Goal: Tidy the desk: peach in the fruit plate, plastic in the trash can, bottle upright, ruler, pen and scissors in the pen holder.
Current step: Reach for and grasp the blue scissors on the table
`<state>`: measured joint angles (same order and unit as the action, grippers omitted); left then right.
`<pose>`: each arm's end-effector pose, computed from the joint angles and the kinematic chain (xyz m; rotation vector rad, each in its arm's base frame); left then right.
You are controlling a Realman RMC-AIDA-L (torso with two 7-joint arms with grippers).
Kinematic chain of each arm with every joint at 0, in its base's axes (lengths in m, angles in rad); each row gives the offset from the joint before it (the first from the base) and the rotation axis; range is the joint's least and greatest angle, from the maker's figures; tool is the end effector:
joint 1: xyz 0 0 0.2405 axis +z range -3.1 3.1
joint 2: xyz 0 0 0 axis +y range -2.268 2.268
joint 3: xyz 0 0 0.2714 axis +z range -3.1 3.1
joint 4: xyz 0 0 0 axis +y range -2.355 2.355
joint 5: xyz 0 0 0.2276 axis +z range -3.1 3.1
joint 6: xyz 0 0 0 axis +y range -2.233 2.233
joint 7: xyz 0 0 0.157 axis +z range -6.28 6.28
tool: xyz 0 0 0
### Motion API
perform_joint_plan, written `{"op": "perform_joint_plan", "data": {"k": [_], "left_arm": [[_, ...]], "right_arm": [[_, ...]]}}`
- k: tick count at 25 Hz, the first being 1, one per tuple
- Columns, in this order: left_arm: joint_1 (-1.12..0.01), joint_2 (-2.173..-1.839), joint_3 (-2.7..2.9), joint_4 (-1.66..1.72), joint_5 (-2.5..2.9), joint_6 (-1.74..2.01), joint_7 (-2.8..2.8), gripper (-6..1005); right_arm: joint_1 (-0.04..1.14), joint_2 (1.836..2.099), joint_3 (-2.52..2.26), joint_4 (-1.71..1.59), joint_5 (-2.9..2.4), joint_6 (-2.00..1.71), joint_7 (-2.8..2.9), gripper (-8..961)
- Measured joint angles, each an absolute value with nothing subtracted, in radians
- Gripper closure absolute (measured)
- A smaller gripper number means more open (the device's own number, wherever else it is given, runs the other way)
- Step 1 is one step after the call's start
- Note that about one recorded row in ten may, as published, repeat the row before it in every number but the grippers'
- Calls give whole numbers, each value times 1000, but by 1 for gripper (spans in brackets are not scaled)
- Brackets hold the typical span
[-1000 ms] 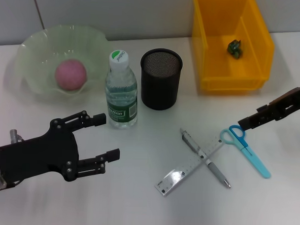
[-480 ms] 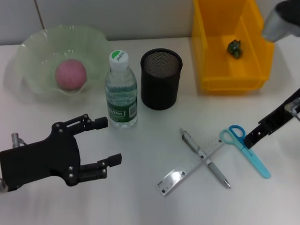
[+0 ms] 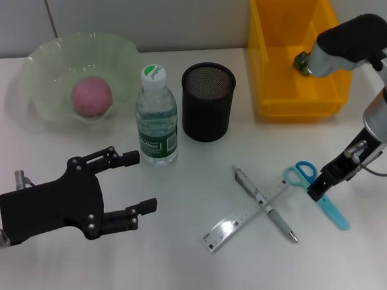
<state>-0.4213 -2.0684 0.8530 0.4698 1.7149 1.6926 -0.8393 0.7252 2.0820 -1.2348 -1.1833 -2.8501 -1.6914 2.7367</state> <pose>-0.2812 0.2986 -0.0417 -2.6925 -0.1086 -0.9765 0.2244 0.3912 0.0040 -2.3068 1.2803 -0.7467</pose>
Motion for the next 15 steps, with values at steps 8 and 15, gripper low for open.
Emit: {"op": "perform_joint_plan", "data": {"k": [8,15], "left_arm": [[-420,-2068,857,474,1715,1696,-839,191],[-416,-2068,858,475,1717,1698,-839,191]], "right_arm": [[725,2085,-1260,-1140,-2847,-1634,2761,126],[729,2085,-1276,-1103,-2847,-1607,2770,126]]}}
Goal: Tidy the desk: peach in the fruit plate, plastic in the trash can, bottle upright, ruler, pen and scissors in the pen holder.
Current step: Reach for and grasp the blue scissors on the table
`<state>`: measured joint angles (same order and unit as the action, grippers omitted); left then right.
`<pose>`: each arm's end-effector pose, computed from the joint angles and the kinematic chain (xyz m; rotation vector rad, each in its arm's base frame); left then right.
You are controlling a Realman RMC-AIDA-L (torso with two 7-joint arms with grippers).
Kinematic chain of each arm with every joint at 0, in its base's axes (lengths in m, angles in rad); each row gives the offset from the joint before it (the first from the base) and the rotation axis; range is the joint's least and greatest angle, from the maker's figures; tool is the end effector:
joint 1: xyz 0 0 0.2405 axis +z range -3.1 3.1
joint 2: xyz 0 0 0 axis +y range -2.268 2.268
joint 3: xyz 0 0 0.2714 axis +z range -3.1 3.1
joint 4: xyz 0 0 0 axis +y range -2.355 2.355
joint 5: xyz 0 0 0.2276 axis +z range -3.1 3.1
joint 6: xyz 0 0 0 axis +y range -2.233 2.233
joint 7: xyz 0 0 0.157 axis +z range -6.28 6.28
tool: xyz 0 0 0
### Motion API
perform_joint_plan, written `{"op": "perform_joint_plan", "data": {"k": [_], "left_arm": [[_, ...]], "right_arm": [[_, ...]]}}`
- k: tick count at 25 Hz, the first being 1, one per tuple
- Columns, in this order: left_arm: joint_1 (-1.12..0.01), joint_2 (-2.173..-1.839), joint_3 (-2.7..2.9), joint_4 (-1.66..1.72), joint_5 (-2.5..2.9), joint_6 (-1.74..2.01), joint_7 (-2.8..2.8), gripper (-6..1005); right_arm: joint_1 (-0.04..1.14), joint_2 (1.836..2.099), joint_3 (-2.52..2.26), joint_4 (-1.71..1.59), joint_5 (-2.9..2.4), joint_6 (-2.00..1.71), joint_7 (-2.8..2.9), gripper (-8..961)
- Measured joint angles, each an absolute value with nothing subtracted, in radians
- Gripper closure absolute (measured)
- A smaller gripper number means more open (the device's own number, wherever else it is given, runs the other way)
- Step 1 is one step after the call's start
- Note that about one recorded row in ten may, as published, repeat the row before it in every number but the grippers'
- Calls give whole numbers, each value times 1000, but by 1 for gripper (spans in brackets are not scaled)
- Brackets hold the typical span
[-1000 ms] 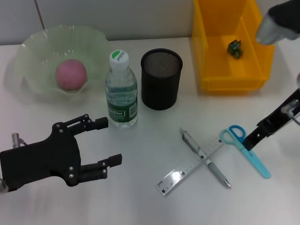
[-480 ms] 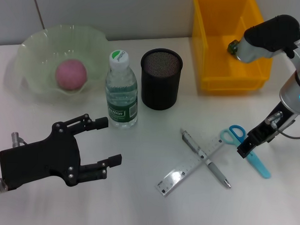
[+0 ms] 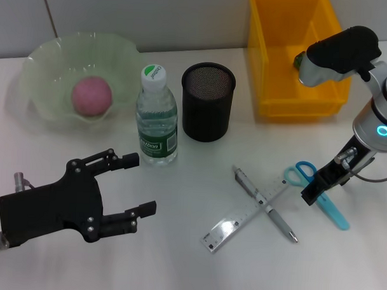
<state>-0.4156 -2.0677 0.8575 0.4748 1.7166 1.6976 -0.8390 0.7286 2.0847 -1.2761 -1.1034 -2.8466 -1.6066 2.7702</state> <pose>-0.2822 0.2966 -0.0413 -2.6981 -0.1055 -0.9746 0.2343 0.3943 -0.0130 -2.2831 1.2949 -0.7534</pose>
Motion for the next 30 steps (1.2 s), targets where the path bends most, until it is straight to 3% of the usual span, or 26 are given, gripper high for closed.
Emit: {"op": "perform_joint_plan", "data": {"k": [30], "left_arm": [[-397,-2065,857,543,1831,1642,-914,191]], "right_arm": [[736,2086,-1315,-1057,-2835,-1544,2795,127]]}}
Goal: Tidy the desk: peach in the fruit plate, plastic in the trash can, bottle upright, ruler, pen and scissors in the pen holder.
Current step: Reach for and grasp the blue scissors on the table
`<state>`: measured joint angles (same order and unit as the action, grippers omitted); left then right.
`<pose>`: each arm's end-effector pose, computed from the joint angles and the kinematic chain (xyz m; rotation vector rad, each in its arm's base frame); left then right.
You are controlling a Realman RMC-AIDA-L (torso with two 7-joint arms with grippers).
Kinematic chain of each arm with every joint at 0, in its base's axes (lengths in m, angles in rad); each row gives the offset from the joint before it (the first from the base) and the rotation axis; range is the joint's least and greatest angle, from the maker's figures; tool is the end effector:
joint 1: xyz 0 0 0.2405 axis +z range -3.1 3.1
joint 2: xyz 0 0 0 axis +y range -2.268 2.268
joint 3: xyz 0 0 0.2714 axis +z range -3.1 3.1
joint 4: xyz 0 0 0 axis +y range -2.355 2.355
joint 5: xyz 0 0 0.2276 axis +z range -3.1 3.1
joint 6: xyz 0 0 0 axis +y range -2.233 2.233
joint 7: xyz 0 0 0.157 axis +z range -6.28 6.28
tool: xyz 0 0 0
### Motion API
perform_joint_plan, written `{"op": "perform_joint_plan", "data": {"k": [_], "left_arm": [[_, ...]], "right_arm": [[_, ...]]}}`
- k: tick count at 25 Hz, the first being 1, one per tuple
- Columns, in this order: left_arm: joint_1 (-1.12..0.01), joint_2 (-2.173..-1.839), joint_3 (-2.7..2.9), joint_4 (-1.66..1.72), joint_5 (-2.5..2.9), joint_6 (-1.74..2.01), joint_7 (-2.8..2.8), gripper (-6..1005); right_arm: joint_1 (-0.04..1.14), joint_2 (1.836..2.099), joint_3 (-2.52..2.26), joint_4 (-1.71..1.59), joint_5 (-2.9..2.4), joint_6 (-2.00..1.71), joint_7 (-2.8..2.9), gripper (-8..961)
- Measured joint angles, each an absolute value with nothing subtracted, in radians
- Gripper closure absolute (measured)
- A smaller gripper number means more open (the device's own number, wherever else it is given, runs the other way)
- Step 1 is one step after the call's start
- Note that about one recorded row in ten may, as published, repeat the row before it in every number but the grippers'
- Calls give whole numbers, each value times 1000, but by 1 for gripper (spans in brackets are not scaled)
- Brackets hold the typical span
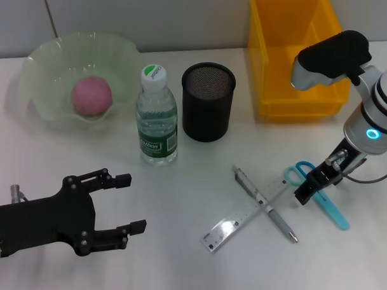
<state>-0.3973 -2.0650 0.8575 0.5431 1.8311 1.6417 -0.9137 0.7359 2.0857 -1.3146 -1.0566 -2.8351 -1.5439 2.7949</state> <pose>-0.2988 0.2962 -0.0422 -2.7832 -0.1722 -0.7921 0.2365 0.3977 -0.0250 -2.2759 1.2844 -0.7467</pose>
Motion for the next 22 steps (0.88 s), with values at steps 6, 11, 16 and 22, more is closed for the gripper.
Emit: {"op": "perform_joint_plan", "data": {"k": [6,11,16,22], "left_arm": [[-397,-2065,857,543,1832,1644,-913,191],[-397,-2065,857,543,1834,1644,-911,191],[-400,-2064,857,543,1835,1644,-909,191],[-403,-2063,857,545,1835,1644,-908,191]], "right_arm": [[738,2086,-1323,-1038,-2833,-1518,2804,126],[738,2086,-1327,-1037,-2833,-1511,2809,126],[738,2086,-1327,-1029,-2833,-1509,2810,126],[738,2086,-1330,-1029,-2833,-1508,2814,126]]}}
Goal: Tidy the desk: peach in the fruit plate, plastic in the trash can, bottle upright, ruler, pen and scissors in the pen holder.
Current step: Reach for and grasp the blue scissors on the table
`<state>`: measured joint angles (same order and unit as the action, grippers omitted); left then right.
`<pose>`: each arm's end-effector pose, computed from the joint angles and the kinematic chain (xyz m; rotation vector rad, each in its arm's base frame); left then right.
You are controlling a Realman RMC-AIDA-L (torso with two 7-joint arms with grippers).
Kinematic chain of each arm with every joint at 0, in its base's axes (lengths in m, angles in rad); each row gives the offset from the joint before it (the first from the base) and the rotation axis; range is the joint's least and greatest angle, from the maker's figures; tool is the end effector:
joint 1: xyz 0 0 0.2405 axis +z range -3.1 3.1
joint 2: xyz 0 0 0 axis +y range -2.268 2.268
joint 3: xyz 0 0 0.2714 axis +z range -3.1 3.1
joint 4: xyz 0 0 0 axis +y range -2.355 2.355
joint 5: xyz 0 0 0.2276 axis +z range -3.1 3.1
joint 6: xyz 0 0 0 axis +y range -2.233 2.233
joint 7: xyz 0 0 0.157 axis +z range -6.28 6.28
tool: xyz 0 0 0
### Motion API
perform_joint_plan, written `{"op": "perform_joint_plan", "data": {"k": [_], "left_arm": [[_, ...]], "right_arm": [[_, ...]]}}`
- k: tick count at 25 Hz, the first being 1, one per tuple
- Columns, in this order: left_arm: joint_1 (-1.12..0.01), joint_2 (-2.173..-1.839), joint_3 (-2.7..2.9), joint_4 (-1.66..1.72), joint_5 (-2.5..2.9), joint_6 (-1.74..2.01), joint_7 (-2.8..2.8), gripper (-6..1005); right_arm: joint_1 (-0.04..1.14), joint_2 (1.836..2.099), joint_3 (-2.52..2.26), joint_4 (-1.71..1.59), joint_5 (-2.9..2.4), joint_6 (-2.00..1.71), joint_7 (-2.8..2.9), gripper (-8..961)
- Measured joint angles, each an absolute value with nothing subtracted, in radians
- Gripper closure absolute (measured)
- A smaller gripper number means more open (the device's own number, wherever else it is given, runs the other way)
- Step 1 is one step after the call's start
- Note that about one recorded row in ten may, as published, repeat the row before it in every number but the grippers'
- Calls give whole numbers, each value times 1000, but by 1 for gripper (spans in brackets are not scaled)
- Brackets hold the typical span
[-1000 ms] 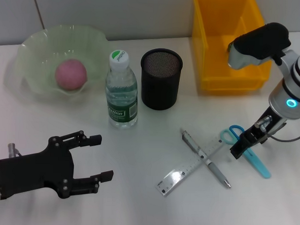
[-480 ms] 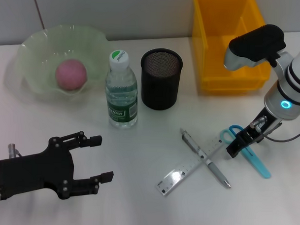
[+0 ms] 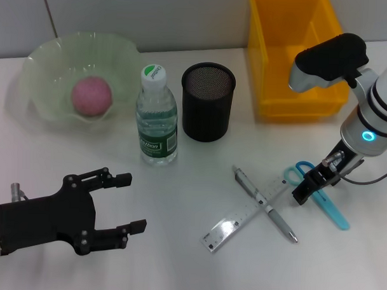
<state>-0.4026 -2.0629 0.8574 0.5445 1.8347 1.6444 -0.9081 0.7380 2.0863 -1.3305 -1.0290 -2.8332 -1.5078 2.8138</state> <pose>-0.2977 0.2976 -0.0414 -2.7882 -0.1537 -0.7882 0.2397 0.3994 -0.0307 -2.2608 1.2901 -0.7404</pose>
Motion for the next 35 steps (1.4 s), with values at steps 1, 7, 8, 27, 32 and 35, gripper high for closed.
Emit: {"op": "perform_joint_plan", "data": {"k": [1,7,8,27,32,35], "left_arm": [[-403,-2063,857,545,1835,1644,-908,191],[-405,-2063,857,545,1834,1643,-908,191],[-405,-2063,857,545,1834,1643,-908,191],[-402,-2063,857,546,1828,1645,-908,191],[-400,-2063,857,552,1828,1646,-909,191],[-398,-2063,857,556,1828,1647,-910,191]], "right_arm": [[739,2086,-1333,-1029,-2833,-1508,2816,126],[742,2086,-1339,-1029,-2833,-1508,2820,127],[743,2086,-1339,-1029,-2833,-1509,2820,127],[747,2084,-1339,-1026,-2839,-1518,2824,188],[747,2083,-1339,-1025,-2838,-1519,2824,332],[747,2083,-1339,-1025,-2837,-1521,2824,448]]}}
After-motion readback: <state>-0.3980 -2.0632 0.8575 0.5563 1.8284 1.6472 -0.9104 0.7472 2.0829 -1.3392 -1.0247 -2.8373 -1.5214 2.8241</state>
